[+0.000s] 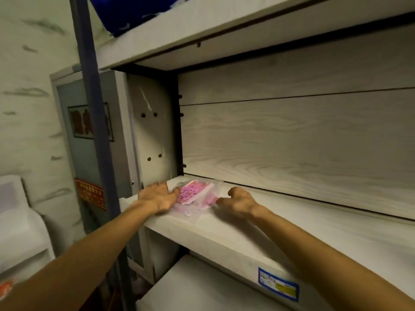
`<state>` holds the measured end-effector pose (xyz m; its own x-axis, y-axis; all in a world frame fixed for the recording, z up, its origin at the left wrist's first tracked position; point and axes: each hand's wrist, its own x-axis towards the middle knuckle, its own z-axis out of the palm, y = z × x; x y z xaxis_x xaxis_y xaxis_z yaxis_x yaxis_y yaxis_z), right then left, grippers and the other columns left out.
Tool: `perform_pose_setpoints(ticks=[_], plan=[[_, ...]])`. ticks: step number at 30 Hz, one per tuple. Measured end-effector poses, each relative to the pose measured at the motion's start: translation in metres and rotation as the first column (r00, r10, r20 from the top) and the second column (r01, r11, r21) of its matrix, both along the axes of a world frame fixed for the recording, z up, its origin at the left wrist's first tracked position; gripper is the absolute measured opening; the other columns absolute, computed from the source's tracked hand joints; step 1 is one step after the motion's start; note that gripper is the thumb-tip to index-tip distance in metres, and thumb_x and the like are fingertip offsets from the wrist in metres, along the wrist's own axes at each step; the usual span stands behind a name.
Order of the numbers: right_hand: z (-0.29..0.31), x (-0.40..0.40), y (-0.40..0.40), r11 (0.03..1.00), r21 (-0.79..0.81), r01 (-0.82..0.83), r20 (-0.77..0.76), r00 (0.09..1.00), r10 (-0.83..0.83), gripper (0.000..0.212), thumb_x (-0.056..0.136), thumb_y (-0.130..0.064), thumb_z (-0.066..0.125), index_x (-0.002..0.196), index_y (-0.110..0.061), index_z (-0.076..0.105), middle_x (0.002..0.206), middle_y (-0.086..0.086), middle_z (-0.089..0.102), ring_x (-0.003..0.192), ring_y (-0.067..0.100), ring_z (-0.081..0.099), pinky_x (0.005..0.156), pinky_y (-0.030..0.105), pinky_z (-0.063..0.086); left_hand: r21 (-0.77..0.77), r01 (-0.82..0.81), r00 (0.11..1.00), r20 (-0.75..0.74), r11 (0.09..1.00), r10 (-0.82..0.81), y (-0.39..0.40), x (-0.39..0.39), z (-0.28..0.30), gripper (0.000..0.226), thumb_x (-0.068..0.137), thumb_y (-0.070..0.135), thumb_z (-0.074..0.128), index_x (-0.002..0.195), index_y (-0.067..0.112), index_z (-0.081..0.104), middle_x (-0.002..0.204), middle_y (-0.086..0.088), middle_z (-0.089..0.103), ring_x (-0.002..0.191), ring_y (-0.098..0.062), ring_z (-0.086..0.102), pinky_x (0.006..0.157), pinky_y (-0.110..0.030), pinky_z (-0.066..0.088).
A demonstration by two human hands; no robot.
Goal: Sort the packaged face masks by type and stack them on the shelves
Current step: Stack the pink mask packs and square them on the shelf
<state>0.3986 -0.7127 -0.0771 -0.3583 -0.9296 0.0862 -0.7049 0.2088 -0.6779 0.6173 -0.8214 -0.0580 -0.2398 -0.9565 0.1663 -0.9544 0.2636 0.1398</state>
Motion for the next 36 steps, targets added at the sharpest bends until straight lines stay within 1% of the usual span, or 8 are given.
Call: perform_pose_setpoints(ticks=[3,10,15,20,25,29,33,36], plan=[[0.009,-0.005,-0.018,1.000,0.011,0.012,0.139,0.990,-0.014,0.037,0.083,-0.039,0.075,0.097,-0.007,0.063,0.087,0.007,0.065,0.068,0.019,0.058,0.058,0.029,0.051,0.164,0.029,0.991,-0.133,0.986,-0.007,-0.021,-0.006,0.002,0.068,0.095,0.070,0.044,0.137,0.017,0.047,0.123,-0.005,0.063,0.103,-0.022,0.062,0.087,-0.035,0.053],[0.027,-0.001,-0.035,0.981,0.191,0.011,0.523,0.845,-0.112,0.029,0.093,-0.026,0.066,0.105,0.000,0.060,0.067,0.015,0.067,0.047,0.022,0.060,0.042,0.021,0.045,0.440,0.215,0.901,-0.433,0.872,-0.004,-0.069,-0.015,0.029,0.025,0.096,0.045,0.062,0.095,0.020,0.065,0.083,-0.001,0.068,0.047,-0.007,0.059,0.038,-0.016,0.042],[0.032,-0.002,-0.035,0.975,0.222,0.012,0.520,0.845,-0.129,0.026,0.086,-0.027,0.075,0.103,-0.009,0.069,0.068,0.007,0.064,0.048,0.015,0.060,0.041,0.021,0.039,0.581,0.424,0.702,-0.696,0.695,0.154,-0.079,-0.011,0.023,0.023,0.095,0.025,0.068,0.113,0.010,0.065,0.081,-0.005,0.073,0.062,-0.018,0.065,0.057,-0.028,0.055],[0.027,0.003,-0.026,0.976,0.190,0.107,0.333,0.928,-0.167,0.013,0.085,-0.016,0.076,0.084,-0.005,0.071,0.066,0.011,0.059,0.049,0.017,0.055,0.046,0.022,0.043,0.550,0.601,0.480,-0.828,0.580,0.289,-0.077,-0.020,0.013,0.012,0.097,0.004,0.060,0.108,0.003,0.056,0.075,-0.014,0.068,0.061,-0.029,0.067,0.050,-0.038,0.060],[0.025,-0.010,0.005,0.963,0.025,0.267,0.204,0.942,-0.267,0.011,0.089,-0.001,0.064,0.084,-0.010,0.069,0.072,0.009,0.061,0.059,0.018,0.056,0.052,0.021,0.044,0.532,0.697,0.432,-0.847,0.481,0.310,-0.069,-0.050,0.002,0.008,0.098,0.008,0.057,0.095,0.003,0.062,0.072,-0.016,0.072,0.055,-0.027,0.070,0.053,-0.035,0.060],[0.021,-0.031,0.042,0.942,-0.031,0.333,0.296,0.903,-0.310,0.014,0.093,-0.006,0.061,0.083,-0.005,0.071,0.073,0.009,0.060,0.062,0.015,0.058,0.058,0.021,0.048,0.447,0.785,0.365,-0.893,0.429,0.263,-0.042,-0.088,-0.005,0.022,0.095,-0.009,0.048,0.107,0.000,0.063,0.116,-0.027,0.065,0.104,-0.037,0.063,0.107,-0.053,0.047],[0.023,-0.051,0.062,0.884,-0.134,0.449,0.418,0.834,-0.360,0.015,0.083,-0.023,0.080,0.089,-0.011,0.075,0.067,-0.005,0.065,0.060,0.006,0.062,0.056,0.022,0.047,0.331,0.815,0.281,-0.944,0.475,0.176,-0.018,-0.122,-0.003,0.028,0.086,-0.019,0.054,0.095,0.003,0.068,0.085,-0.020,0.073,0.075,-0.032,0.069,0.086,-0.050,0.057],[0.027,-0.068,0.065,0.805,-0.262,0.532,0.470,0.799,-0.375,0.013,0.081,-0.011,0.082,0.086,-0.008,0.071,0.061,-0.003,0.063,0.052,0.010,0.057,0.046,0.019,0.043,0.284,0.835,0.235,-0.959,0.471,0.161,-0.012,-0.141,0.003,0.031,0.084,-0.013,0.066,0.109,0.005,0.069,0.091,-0.020,0.075,0.075,-0.031,0.071,0.080,-0.046,0.060]])
